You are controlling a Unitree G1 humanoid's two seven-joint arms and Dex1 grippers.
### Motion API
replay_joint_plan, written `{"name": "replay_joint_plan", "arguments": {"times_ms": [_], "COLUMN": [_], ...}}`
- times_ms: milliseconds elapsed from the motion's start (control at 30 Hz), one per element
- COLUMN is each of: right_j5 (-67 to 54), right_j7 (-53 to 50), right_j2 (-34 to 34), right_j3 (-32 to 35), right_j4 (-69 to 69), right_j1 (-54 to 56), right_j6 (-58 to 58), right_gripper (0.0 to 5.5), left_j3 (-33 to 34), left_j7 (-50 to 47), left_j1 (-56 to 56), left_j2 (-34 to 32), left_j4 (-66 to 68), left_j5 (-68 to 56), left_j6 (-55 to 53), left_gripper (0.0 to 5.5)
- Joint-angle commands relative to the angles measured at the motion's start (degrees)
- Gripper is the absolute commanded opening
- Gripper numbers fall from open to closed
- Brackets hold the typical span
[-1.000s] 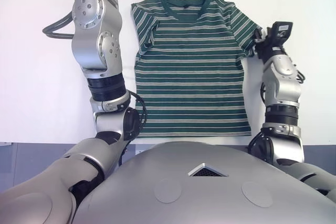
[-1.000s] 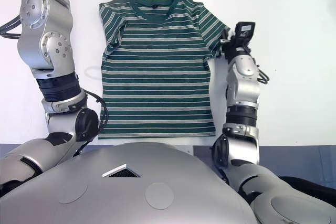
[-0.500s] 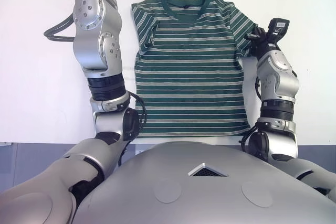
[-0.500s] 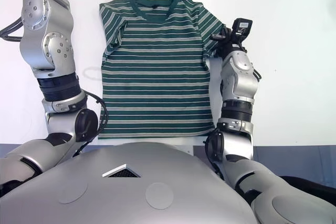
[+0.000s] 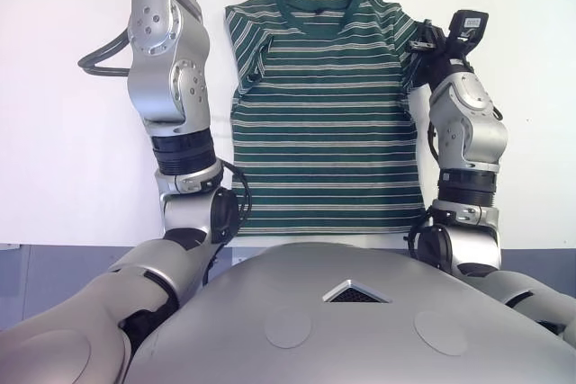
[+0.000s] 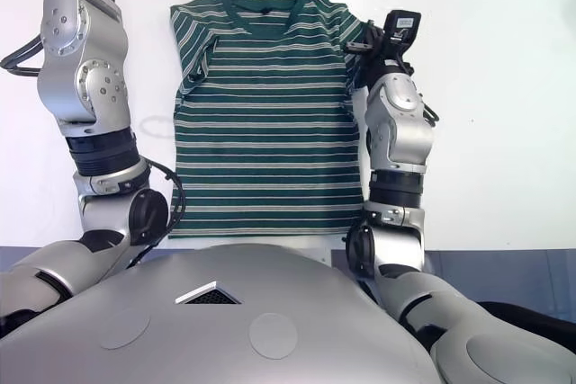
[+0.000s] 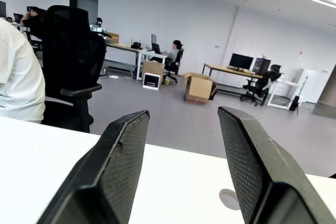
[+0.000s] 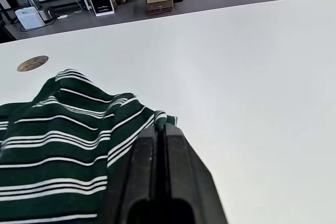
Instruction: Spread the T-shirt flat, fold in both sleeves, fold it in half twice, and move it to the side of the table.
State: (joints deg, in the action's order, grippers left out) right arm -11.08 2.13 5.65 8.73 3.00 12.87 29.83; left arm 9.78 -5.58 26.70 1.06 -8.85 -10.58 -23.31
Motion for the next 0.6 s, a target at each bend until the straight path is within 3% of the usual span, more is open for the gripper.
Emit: {"name": "replay_joint_plan", "arguments": {"times_ms": [33, 600], "right_j5": [-0.2, 0.2], "right_j7": [0.0, 4.6], "right_j2": [-1.7, -3.1], "right_j3": [-2.2, -10.5], "right_j4": [-0.9, -2.4], "right_j1": [1.5, 0.7], "right_j6": [3.2, 7.2], "right_gripper": [0.03, 0.03], "left_j3": [-0.1, 0.0], "left_j7": [-0.6, -1.0], "left_j1": [-0.5, -0.6], "left_j2": [0.2, 0.2], "left_j4": [0.5, 0.6], "left_j5": [0.2, 0.4], "left_j6": [0.3, 0.5], "left_gripper": [2.44, 2.44]}}
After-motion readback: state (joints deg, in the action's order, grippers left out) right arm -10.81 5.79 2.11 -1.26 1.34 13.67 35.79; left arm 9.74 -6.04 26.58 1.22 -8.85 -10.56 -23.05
